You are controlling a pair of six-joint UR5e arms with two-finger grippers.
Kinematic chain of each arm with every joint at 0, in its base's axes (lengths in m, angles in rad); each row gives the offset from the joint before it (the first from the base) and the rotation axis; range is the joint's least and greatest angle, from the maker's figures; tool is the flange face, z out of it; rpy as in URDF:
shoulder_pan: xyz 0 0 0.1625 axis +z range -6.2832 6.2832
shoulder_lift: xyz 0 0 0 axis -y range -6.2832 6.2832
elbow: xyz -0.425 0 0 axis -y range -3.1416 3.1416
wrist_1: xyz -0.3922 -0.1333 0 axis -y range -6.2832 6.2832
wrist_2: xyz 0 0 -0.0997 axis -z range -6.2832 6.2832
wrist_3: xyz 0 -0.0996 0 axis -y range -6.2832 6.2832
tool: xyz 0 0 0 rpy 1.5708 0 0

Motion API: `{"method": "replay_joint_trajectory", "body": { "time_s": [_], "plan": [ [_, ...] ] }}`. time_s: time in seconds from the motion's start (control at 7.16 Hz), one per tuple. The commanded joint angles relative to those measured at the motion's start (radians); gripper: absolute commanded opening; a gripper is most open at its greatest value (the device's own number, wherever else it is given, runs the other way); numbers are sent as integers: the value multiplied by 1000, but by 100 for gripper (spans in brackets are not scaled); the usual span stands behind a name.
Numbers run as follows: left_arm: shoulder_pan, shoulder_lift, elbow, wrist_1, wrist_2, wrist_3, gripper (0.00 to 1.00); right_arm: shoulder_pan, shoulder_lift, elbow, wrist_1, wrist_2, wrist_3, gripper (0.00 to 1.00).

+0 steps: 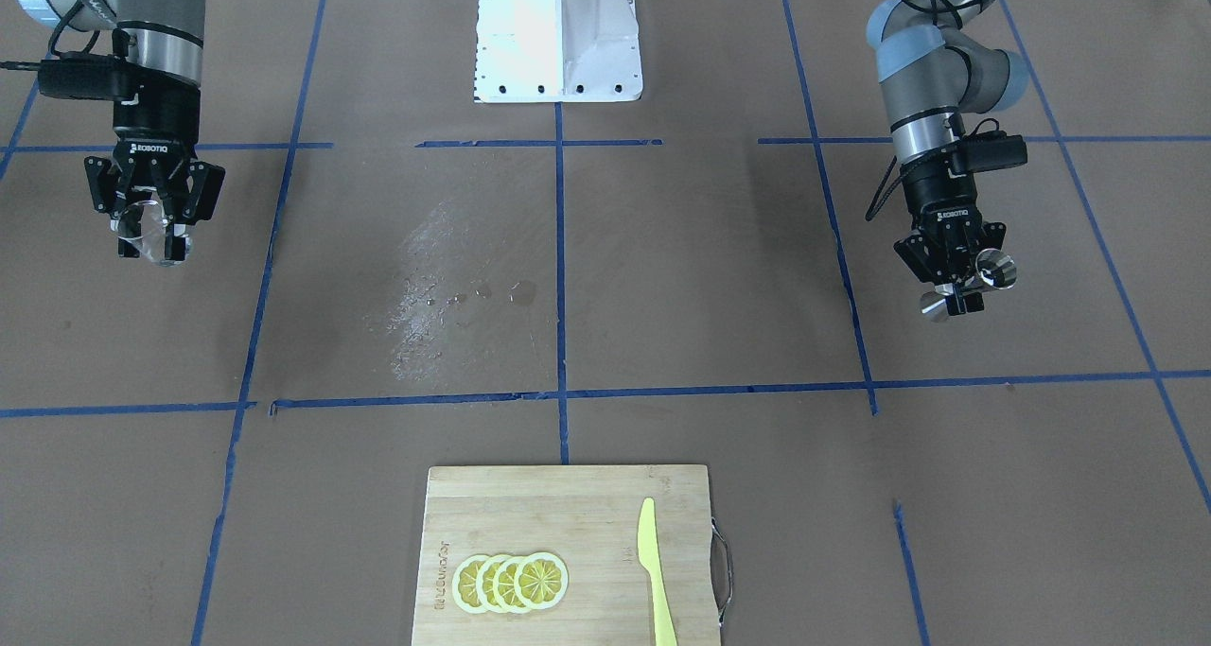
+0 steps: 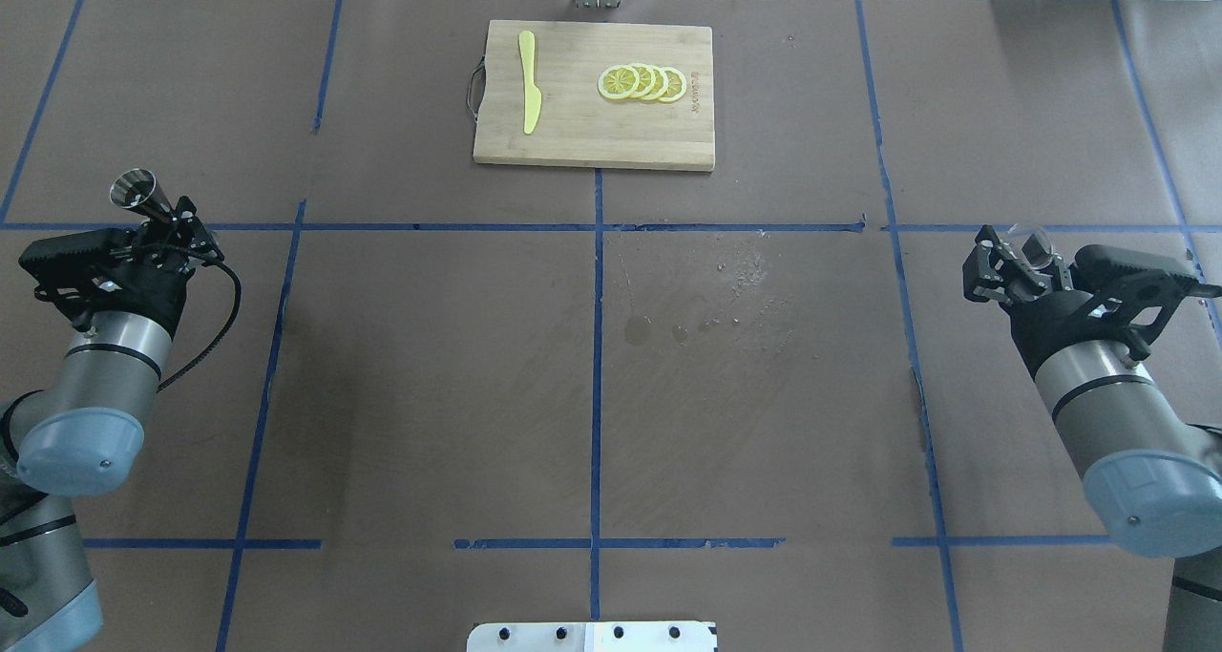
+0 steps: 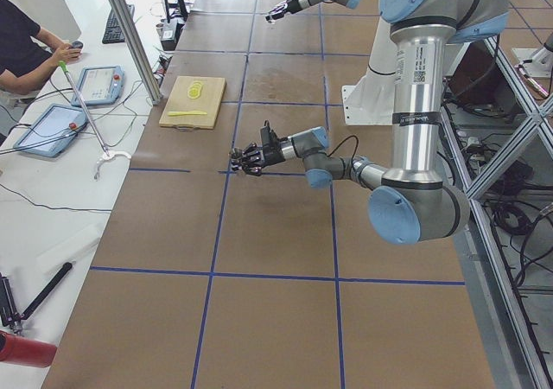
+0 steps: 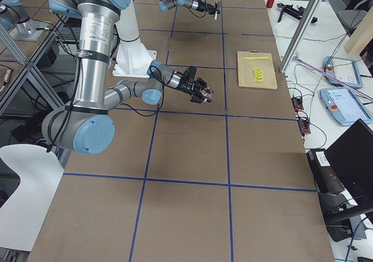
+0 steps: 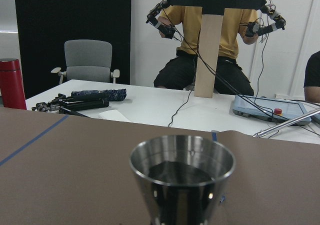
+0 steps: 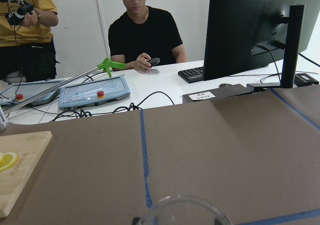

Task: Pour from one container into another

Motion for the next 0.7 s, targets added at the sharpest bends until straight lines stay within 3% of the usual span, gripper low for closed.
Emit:
{"method": "replay_joint_trajectory", "body": {
  "time_s": [0.0, 0.56],
  "plan": [
    [86, -2, 13, 0, 133, -30, 0, -54, -7, -21, 2, -42, 0, 0],
    [194, -16, 120, 2, 265, -73, 0, -74, -36, -21, 12, -42, 3, 0]
  ]
}}
